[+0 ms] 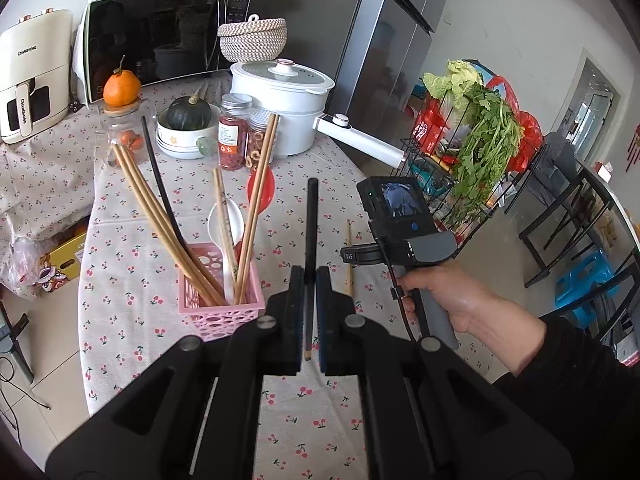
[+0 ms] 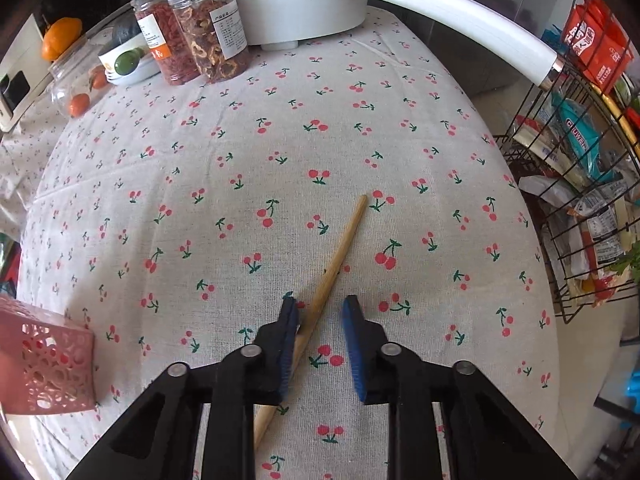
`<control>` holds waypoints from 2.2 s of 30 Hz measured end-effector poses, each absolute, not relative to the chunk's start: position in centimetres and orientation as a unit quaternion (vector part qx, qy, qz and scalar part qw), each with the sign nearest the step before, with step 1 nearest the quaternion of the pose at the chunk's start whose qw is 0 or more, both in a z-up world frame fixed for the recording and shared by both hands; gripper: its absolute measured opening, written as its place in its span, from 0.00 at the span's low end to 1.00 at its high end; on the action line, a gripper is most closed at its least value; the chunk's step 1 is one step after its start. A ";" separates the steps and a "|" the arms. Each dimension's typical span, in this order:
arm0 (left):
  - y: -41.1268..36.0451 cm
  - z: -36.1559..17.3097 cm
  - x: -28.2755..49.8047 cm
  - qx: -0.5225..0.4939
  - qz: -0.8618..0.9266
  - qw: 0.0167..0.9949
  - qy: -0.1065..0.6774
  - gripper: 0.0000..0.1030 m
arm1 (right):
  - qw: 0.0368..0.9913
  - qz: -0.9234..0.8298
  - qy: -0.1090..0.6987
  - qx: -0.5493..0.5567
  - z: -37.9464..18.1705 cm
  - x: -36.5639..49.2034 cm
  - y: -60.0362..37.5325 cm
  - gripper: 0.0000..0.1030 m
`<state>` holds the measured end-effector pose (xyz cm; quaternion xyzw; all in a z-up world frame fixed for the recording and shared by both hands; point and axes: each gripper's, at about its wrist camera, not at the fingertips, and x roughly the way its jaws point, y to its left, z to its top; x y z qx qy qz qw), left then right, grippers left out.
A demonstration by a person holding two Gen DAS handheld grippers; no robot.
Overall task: Organize utensils
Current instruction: 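Lift the black chopstick with the left tool while the right tool grasps the last wooden chopstick, then lower the black chopstick into the basket with the left tool while the right tool drops its chopstick in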
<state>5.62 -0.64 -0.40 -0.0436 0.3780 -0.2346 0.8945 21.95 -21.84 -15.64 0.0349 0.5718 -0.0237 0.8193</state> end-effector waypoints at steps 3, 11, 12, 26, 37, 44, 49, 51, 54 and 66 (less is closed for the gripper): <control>-0.4 0.0 5.3 -0.042 -0.232 0.899 0.369 0.06 | 0.822 -0.017 0.566 0.056 -15.4 21.3 -22.4 0.07; 0.9 1.4 4.4 -0.056 -0.224 0.913 0.336 0.06 | 0.878 0.007 0.471 0.084 -9.0 17.6 -23.7 0.06; 1.1 1.7 4.3 -0.058 -0.224 0.915 0.331 0.06 | 0.885 0.012 0.457 0.090 -8.0 16.8 -23.8 0.06; 4.6 6.5 2.3 -0.099 -0.185 0.952 0.224 0.06 | 0.948 0.101 0.280 0.114 3.1 7.7 -22.3 0.06; 5.3 6.3 3.8 -0.085 -0.128 0.975 0.159 0.06 | 0.949 0.155 0.248 0.117 5.3 6.8 -19.5 0.06; 4.6 4.6 5.8 -0.058 -0.113 0.975 0.181 0.06 | 0.947 0.173 0.244 0.119 5.6 7.1 -17.8 0.06; 4.4 2.9 7.3 -0.044 -0.101 0.972 0.207 0.06 | 0.946 0.182 0.239 0.120 5.9 7.0 -17.0 0.06; 4.3 2.4 7.8 -0.041 -0.100 0.970 0.219 0.06 | 0.946 0.185 0.238 0.121 5.9 7.1 -16.9 0.06; 4.2 1.7 8.4 -0.044 -0.106 0.965 0.236 0.06 | 0.945 0.188 0.237 0.123 6.0 7.1 -16.7 0.06; 4.4 1.3 7.0 -0.024 -0.099 0.959 0.263 0.66 | 0.941 0.209 0.234 0.126 6.1 7.4 -15.5 0.06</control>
